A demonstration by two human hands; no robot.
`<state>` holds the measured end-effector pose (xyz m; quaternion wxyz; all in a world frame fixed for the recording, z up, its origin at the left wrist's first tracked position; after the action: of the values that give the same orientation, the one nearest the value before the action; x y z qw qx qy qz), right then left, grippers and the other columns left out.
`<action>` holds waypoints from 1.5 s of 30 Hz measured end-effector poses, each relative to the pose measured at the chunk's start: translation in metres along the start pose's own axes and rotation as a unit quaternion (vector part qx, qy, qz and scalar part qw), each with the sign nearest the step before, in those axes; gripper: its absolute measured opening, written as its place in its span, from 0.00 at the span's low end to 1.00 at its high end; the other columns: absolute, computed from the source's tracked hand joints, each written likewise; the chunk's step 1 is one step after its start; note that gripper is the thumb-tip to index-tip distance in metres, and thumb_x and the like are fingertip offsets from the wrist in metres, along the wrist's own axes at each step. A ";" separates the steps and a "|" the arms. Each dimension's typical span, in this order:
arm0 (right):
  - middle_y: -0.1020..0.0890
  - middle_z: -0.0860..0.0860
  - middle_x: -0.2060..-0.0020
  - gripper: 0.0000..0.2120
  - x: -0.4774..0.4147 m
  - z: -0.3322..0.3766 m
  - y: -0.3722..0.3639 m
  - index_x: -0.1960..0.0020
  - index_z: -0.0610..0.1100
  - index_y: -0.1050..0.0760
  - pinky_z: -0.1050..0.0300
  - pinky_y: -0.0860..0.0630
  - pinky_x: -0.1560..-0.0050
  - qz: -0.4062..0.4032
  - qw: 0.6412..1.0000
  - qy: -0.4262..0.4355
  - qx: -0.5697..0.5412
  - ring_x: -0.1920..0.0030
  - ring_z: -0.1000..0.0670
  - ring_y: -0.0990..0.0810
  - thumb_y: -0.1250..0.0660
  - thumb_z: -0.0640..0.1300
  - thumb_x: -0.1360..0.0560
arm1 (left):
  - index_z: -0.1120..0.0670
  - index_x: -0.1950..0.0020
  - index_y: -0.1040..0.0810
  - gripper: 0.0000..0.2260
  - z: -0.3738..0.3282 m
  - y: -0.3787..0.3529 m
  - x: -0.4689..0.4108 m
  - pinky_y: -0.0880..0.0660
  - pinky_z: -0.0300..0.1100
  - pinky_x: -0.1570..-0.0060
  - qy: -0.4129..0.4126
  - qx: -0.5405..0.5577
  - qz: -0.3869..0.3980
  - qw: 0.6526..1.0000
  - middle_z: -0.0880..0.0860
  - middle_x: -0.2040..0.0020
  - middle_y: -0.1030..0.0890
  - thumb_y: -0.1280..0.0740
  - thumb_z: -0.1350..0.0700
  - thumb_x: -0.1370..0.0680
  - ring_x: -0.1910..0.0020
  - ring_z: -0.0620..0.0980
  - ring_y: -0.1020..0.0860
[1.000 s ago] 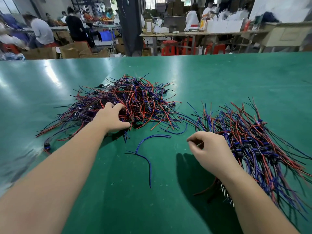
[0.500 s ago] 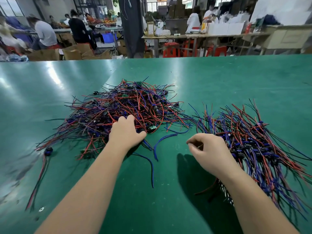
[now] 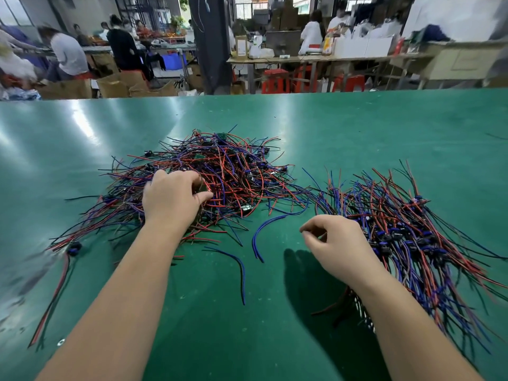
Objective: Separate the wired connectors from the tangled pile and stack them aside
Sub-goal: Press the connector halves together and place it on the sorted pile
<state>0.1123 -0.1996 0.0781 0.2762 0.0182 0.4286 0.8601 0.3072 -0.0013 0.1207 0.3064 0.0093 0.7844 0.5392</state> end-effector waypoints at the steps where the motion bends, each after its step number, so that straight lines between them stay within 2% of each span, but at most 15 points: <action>1: 0.20 0.59 0.61 0.07 0.000 0.000 0.000 0.51 0.48 0.19 0.69 0.30 0.59 0.000 1.000 0.000 0.000 0.61 0.63 0.23 0.35 0.42 0.25 | 0.49 0.48 0.18 0.14 -0.001 -0.001 -0.001 0.31 0.51 0.51 -0.004 -0.016 0.003 1.000 0.55 0.51 0.18 0.29 0.42 0.28 0.46 0.60 0.26; 5: 0.21 0.61 0.62 0.07 0.000 -0.001 0.002 0.52 0.48 0.19 0.76 0.33 0.64 -0.003 1.000 0.002 -0.001 0.63 0.64 0.25 0.35 0.42 0.24 | 0.52 0.48 0.19 0.12 -0.002 -0.008 0.000 0.35 0.54 0.41 0.023 -0.022 0.031 0.999 0.54 0.39 0.26 0.30 0.45 0.26 0.39 0.59 0.32; 7: 0.22 0.62 0.62 0.07 0.000 0.000 0.002 0.52 0.48 0.19 0.76 0.33 0.64 -0.002 1.000 0.003 -0.002 0.63 0.64 0.25 0.35 0.42 0.24 | 0.54 0.49 0.19 0.11 -0.004 -0.003 0.000 0.36 0.55 0.39 0.032 0.019 -0.012 0.999 0.54 0.35 0.30 0.30 0.48 0.25 0.37 0.60 0.35; 10: 0.22 0.62 0.62 0.07 0.000 0.001 0.002 0.51 0.48 0.19 0.75 0.33 0.62 -0.002 1.000 0.005 -0.001 0.63 0.64 0.24 0.36 0.42 0.24 | 0.53 0.52 0.17 0.08 -0.013 0.016 -0.004 0.35 0.54 0.43 0.000 0.058 -0.108 0.992 0.53 0.39 0.26 0.32 0.50 0.24 0.40 0.60 0.32; 13: 0.21 0.61 0.62 0.07 0.001 0.001 0.003 0.52 0.48 0.19 0.72 0.31 0.61 0.001 1.000 0.002 -0.004 0.62 0.63 0.24 0.36 0.42 0.24 | 0.48 0.54 0.16 0.10 -0.016 0.011 -0.013 0.32 0.55 0.42 0.005 -0.049 0.028 0.998 0.53 0.44 0.23 0.30 0.43 0.26 0.42 0.59 0.29; 16: 0.21 0.60 0.62 0.07 0.001 0.001 0.004 0.52 0.48 0.19 0.73 0.32 0.61 -0.001 1.000 0.005 -0.005 0.62 0.64 0.25 0.36 0.42 0.24 | 0.48 0.48 0.17 0.19 -0.008 -0.008 -0.004 0.32 0.54 0.39 0.046 -0.138 0.188 0.971 0.56 0.43 0.24 0.31 0.36 0.30 0.39 0.59 0.30; 19: 0.20 0.59 0.62 0.07 0.000 0.002 0.004 0.52 0.47 0.18 0.70 0.31 0.58 -0.005 1.000 0.007 -0.004 0.62 0.65 0.25 0.35 0.42 0.25 | 0.48 0.47 0.18 0.29 -0.007 -0.019 0.006 0.32 0.51 0.40 0.027 -0.168 0.223 0.960 0.54 0.44 0.25 0.34 0.28 0.35 0.40 0.58 0.30; 22: 0.20 0.58 0.62 0.07 0.001 0.003 0.003 0.52 0.47 0.18 0.67 0.29 0.54 -0.004 1.000 0.009 -0.003 0.61 0.63 0.24 0.35 0.42 0.25 | 0.45 0.44 0.20 0.21 -0.005 -0.017 0.007 0.33 0.52 0.39 -0.001 -0.172 0.222 0.960 0.53 0.41 0.26 0.30 0.34 0.32 0.39 0.57 0.31; 25: 0.20 0.58 0.62 0.07 0.002 0.004 0.004 0.51 0.46 0.18 0.66 0.29 0.54 -0.003 1.000 0.013 -0.002 0.61 0.62 0.24 0.35 0.42 0.25 | 0.42 0.46 0.19 0.14 -0.003 -0.007 -0.001 0.32 0.52 0.42 -0.004 -0.121 0.154 0.981 0.53 0.44 0.24 0.30 0.39 0.29 0.41 0.58 0.28; 30: 0.19 0.57 0.61 0.07 0.002 0.005 0.005 0.51 0.46 0.18 0.66 0.28 0.54 -0.002 1.000 0.012 -0.003 0.61 0.63 0.24 0.35 0.42 0.24 | 0.46 0.44 0.19 0.15 -0.015 0.014 -0.011 0.35 0.50 0.47 -0.006 -0.016 -0.004 1.000 0.55 0.48 0.19 0.33 0.40 0.26 0.46 0.59 0.24; 35: 0.19 0.57 0.61 0.07 0.001 0.005 0.006 0.50 0.46 0.18 0.69 0.28 0.56 -0.006 1.000 0.009 -0.010 0.61 0.63 0.24 0.35 0.42 0.24 | 0.54 0.46 0.22 0.15 -0.022 0.054 -0.011 0.27 0.56 0.45 0.028 0.225 -0.196 0.954 0.49 0.58 0.20 0.37 0.43 0.22 0.59 0.53 0.23; 39: 0.19 0.57 0.60 0.07 0.002 0.005 0.007 0.50 0.46 0.18 0.68 0.27 0.55 -0.005 1.000 0.010 -0.016 0.60 0.63 0.23 0.35 0.42 0.24 | 0.53 0.49 0.19 0.12 -0.025 0.058 -0.023 0.22 0.50 0.51 0.076 0.294 -0.119 0.945 0.51 0.58 0.17 0.32 0.45 0.25 0.58 0.53 0.19; 42: 0.19 0.56 0.60 0.07 0.002 0.006 0.008 0.50 0.45 0.18 0.68 0.27 0.55 -0.008 1.000 0.013 -0.012 0.61 0.62 0.23 0.35 0.42 0.24 | 0.52 0.60 0.20 0.05 -0.029 0.055 -0.025 0.24 0.37 0.67 0.156 0.552 -0.059 0.817 0.48 0.68 0.19 0.26 0.52 0.28 0.69 0.43 0.22; 43: 0.19 0.56 0.60 0.07 0.002 0.006 0.008 0.50 0.45 0.18 0.67 0.28 0.55 -0.009 1.000 0.013 -0.012 0.61 0.62 0.23 0.34 0.42 0.24 | 0.53 0.59 0.21 0.05 -0.031 0.056 -0.026 0.25 0.35 0.67 0.155 0.578 -0.069 0.799 0.48 0.67 0.20 0.26 0.54 0.27 0.70 0.42 0.23; 45: 0.19 0.55 0.60 0.07 0.002 0.006 0.008 0.50 0.45 0.18 0.67 0.27 0.54 -0.008 1.000 0.013 -0.013 0.60 0.60 0.23 0.34 0.42 0.24 | 0.54 0.55 0.21 0.04 -0.033 0.060 -0.027 0.25 0.34 0.64 0.132 0.577 -0.085 0.802 0.49 0.62 0.18 0.28 0.55 0.26 0.67 0.41 0.22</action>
<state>0.1088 -0.1980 0.0878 0.2776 0.0003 0.4214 0.8633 0.2942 -0.0137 0.1923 0.1825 0.0467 0.9811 -0.0451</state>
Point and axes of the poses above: each hand's wrist, its own x-axis away from the middle knuckle, its own y-axis out of the back of the hand, z = x × y, the point moved 5 cm from there along -x, towards the middle knuckle
